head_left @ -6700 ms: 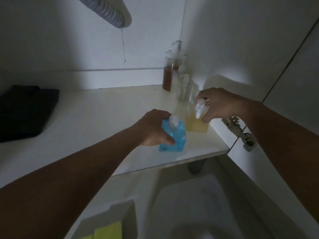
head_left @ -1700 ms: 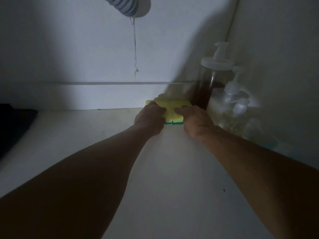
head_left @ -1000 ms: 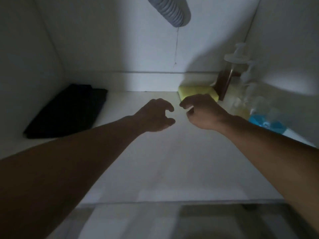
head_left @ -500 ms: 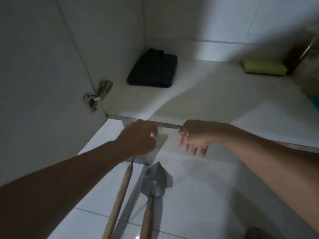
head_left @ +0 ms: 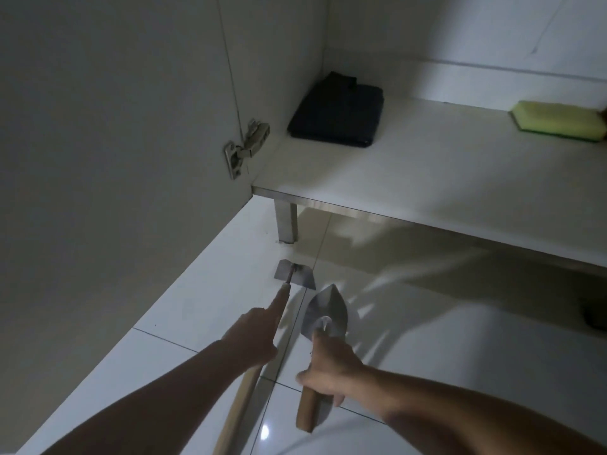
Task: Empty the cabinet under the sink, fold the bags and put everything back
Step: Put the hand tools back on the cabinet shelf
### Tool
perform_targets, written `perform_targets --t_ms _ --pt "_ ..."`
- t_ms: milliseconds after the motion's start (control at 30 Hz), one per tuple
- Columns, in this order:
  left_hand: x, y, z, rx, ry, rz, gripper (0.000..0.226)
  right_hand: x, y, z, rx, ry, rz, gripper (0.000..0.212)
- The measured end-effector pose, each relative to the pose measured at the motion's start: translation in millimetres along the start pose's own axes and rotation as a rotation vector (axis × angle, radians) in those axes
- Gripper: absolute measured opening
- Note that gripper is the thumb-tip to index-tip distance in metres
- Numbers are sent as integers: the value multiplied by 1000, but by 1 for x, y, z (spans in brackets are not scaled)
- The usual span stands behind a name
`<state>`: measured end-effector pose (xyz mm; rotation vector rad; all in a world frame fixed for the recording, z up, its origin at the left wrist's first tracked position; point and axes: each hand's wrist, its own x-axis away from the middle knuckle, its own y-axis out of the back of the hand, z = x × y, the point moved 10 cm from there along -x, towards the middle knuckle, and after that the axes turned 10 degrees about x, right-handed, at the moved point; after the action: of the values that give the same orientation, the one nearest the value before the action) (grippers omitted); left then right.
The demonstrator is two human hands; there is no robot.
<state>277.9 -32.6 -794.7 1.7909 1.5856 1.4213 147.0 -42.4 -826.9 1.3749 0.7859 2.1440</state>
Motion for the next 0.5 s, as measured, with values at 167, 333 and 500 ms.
perform_targets --t_ms 167,333,500 --pt "8 8 -2 34 -40 -110 105 -2 -7 -12 -83 -75 -126 110" --pt "20 21 -4 170 -18 -121 101 20 19 -17 -121 -57 -85 92" --pt "52 58 -26 302 -83 -224 96 61 73 0 -56 65 -73 74"
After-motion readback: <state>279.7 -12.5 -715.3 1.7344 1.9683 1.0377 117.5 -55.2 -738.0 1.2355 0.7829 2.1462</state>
